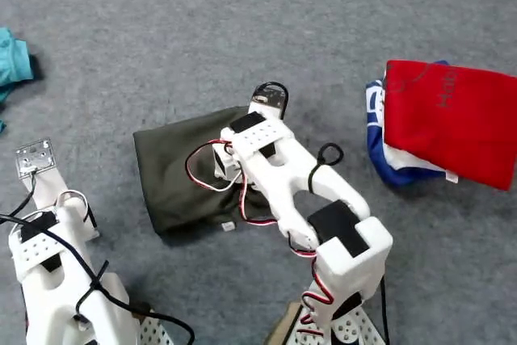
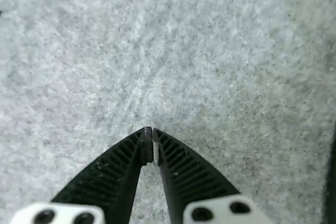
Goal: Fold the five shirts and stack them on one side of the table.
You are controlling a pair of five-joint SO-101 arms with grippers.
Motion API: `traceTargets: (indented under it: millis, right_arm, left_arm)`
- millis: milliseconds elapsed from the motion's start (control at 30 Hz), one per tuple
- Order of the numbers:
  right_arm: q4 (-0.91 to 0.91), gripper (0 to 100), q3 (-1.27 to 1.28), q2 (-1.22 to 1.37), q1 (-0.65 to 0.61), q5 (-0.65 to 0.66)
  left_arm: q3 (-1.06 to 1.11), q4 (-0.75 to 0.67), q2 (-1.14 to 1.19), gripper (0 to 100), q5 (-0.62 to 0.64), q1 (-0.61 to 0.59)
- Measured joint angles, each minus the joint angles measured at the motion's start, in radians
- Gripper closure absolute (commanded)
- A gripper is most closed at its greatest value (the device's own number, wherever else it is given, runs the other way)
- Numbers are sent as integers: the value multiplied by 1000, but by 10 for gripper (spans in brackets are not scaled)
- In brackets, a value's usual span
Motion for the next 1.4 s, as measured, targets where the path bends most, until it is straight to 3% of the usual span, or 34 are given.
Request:
traceTargets:
  millis: [67,367,800,1033,1400]
  right_arm:
    - [0,995,0,0,3,9]
    - [37,997,-18,3,69,83]
    - [511,997,-509,57,132,193]
    - [641,997,-827,57,307,324]
    - [646,997,-1031,58,663,571]
  left_arm:
    - [0,0,0,980,0,0]
    - [3,0,0,980,0,0]
    - [3,0,0,980,0,0]
    - [3,0,0,980,0,0]
    - [3,0,0,980,0,0]
